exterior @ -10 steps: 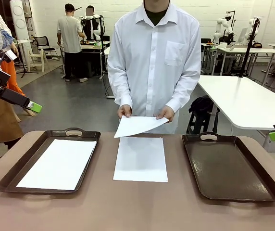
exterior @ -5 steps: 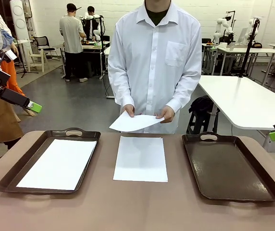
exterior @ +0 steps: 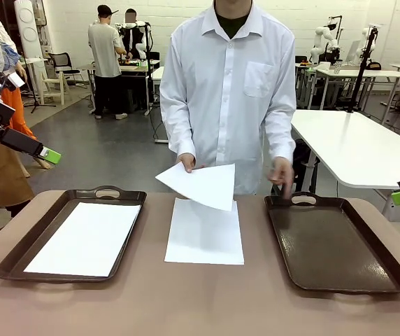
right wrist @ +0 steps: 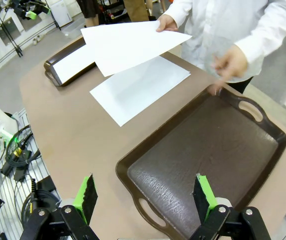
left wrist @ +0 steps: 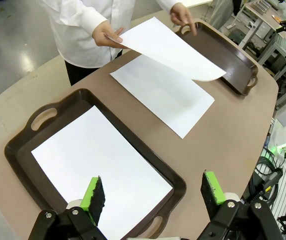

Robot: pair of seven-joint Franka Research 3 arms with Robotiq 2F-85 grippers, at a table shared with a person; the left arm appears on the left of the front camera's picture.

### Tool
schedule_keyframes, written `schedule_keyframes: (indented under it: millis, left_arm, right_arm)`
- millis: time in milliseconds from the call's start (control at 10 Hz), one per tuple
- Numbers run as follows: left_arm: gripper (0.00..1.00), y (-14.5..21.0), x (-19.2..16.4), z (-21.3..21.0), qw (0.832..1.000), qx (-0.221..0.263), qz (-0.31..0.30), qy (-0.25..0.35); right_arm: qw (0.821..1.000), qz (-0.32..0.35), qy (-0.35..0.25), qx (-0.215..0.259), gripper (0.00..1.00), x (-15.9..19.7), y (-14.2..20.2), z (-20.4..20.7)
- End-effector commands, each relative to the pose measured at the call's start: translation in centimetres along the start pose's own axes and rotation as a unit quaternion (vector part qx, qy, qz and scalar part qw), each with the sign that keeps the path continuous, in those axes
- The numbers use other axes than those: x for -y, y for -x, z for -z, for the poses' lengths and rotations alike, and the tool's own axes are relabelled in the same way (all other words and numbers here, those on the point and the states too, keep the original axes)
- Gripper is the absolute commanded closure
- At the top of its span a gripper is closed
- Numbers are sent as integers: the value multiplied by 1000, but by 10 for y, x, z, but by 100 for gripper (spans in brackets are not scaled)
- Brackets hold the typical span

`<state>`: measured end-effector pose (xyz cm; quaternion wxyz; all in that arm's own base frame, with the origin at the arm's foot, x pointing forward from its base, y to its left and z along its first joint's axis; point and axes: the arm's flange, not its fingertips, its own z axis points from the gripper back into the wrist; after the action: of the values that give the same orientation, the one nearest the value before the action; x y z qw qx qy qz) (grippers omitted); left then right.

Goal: Sort the A4 documents.
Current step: Receive the A4 Paper.

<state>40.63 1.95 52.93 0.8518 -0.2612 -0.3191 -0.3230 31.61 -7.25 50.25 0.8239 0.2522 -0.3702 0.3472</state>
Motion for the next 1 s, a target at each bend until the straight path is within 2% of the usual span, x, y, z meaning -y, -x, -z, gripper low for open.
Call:
schedule_keyframes:
  millis: [0,900]
  left_arm:
    - [0,0,1,0,1000,-2,3,-1]
    - [0,0,1,0,1000,-2,3,-1]
  right_arm:
    - [1000,-5,-8,11,0,3,0,1]
    - [1000,-5,-8,11,0,3,0,1]
